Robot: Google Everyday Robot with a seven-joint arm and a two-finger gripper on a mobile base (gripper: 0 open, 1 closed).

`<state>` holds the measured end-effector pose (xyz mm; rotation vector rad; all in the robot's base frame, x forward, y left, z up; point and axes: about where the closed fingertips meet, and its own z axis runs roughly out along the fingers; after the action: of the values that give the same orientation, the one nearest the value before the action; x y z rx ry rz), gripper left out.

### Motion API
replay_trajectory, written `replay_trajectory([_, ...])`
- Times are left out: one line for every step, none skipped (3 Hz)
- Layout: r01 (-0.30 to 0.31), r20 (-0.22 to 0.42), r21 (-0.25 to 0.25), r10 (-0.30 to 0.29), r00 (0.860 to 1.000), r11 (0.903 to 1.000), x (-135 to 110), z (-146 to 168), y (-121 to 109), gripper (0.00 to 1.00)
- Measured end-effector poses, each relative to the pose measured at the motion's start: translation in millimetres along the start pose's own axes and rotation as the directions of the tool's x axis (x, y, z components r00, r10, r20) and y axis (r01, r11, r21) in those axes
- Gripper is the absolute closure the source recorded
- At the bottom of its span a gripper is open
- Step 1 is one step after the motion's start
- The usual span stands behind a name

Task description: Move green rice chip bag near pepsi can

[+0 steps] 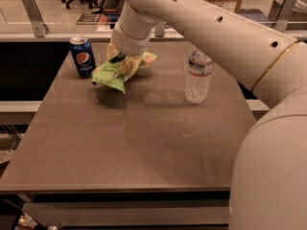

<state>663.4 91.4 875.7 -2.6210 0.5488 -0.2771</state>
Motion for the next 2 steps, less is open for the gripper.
replay_trajectory([0.001,0.003,-0.002,-0.001,1.000,1.0000,-0.7,1.9,0.4,0.35])
replay_trajectory([0.002,0.005,-0.004,-0.001,1.000,1.0000,-1.6,3.9,0.5,0.12])
